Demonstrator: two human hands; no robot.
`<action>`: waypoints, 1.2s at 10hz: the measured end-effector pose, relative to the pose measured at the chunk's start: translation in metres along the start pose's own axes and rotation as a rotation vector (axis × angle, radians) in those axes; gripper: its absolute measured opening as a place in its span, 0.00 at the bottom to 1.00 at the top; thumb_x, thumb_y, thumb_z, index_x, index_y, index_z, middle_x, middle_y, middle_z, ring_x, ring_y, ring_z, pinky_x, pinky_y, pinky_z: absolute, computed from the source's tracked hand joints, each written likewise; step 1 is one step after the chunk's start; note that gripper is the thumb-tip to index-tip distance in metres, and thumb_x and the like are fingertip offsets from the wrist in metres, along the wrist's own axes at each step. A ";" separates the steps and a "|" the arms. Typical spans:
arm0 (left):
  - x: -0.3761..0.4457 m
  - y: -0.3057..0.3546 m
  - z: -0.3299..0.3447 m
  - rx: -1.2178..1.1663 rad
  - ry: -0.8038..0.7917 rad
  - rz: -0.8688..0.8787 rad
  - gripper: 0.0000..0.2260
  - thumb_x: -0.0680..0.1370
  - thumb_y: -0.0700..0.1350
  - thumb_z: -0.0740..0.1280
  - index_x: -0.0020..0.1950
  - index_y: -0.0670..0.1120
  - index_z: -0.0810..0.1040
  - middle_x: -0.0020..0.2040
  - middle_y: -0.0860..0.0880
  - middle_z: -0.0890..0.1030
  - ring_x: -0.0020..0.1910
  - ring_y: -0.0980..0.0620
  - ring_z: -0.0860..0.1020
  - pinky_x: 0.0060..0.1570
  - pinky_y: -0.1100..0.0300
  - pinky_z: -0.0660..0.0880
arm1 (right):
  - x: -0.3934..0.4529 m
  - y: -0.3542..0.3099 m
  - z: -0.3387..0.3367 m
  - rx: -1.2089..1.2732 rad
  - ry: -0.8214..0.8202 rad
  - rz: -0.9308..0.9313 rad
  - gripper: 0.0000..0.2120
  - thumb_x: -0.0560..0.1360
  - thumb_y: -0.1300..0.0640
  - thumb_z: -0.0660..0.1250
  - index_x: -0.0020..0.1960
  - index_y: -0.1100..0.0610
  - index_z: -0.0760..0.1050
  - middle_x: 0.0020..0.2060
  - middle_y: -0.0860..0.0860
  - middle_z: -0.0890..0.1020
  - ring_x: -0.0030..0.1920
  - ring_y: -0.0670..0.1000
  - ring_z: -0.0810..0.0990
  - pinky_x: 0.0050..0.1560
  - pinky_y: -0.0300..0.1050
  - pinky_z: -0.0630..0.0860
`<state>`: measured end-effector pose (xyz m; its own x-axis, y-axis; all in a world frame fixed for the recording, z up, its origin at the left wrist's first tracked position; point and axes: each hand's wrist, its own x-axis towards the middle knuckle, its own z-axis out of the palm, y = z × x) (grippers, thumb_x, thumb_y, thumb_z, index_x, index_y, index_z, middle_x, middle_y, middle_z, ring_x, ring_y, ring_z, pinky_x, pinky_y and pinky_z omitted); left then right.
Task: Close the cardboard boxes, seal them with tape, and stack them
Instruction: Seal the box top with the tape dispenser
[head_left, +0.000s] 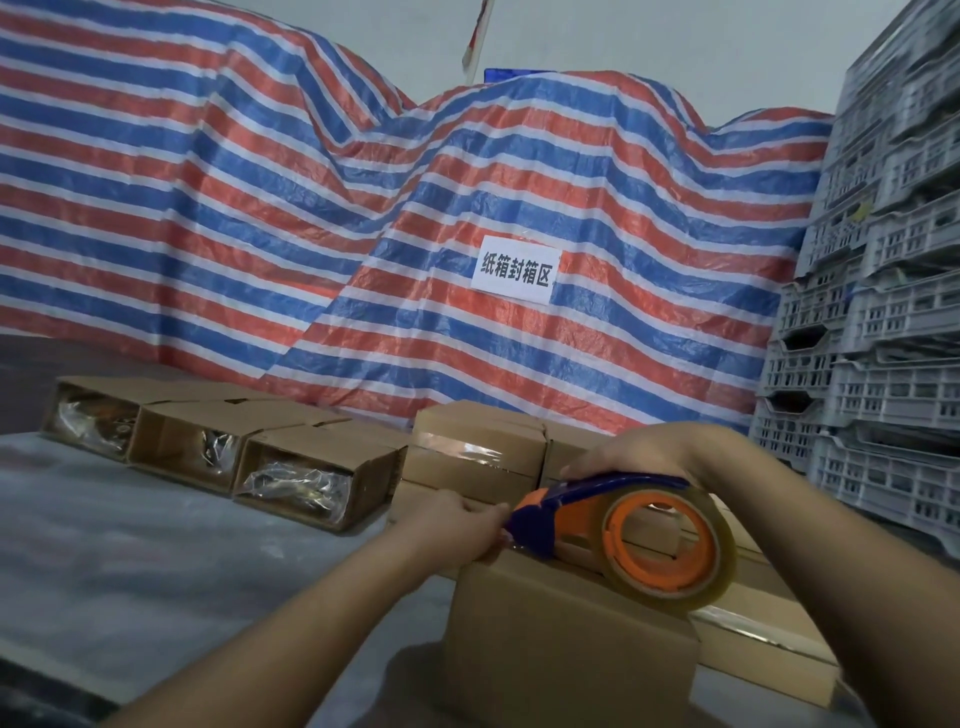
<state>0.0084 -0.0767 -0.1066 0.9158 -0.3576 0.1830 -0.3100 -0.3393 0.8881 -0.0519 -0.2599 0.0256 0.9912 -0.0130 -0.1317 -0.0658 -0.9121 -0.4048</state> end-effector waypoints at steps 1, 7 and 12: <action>-0.002 0.000 0.002 0.042 -0.032 -0.085 0.14 0.79 0.60 0.64 0.45 0.51 0.78 0.36 0.53 0.77 0.32 0.57 0.71 0.31 0.65 0.68 | 0.001 0.005 0.001 0.127 0.041 0.021 0.19 0.81 0.52 0.63 0.69 0.60 0.73 0.45 0.47 0.79 0.43 0.43 0.78 0.41 0.32 0.77; -0.010 0.008 0.008 0.078 -0.020 -0.114 0.10 0.80 0.58 0.63 0.48 0.52 0.76 0.39 0.52 0.73 0.36 0.56 0.70 0.36 0.60 0.67 | -0.043 0.068 -0.018 0.215 0.032 0.080 0.21 0.80 0.54 0.67 0.70 0.61 0.72 0.47 0.48 0.81 0.40 0.43 0.82 0.47 0.36 0.80; -0.038 0.022 0.039 0.966 -0.089 0.591 0.36 0.71 0.76 0.55 0.74 0.58 0.64 0.73 0.57 0.69 0.68 0.55 0.70 0.63 0.56 0.68 | -0.043 0.074 -0.020 0.230 -0.184 0.296 0.20 0.81 0.42 0.63 0.58 0.59 0.74 0.32 0.51 0.80 0.28 0.47 0.78 0.30 0.36 0.76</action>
<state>-0.0429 -0.1045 -0.1105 0.5513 -0.7318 0.4008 -0.7899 -0.6124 -0.0316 -0.0973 -0.3349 0.0198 0.8899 -0.1689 -0.4238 -0.3896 -0.7645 -0.5135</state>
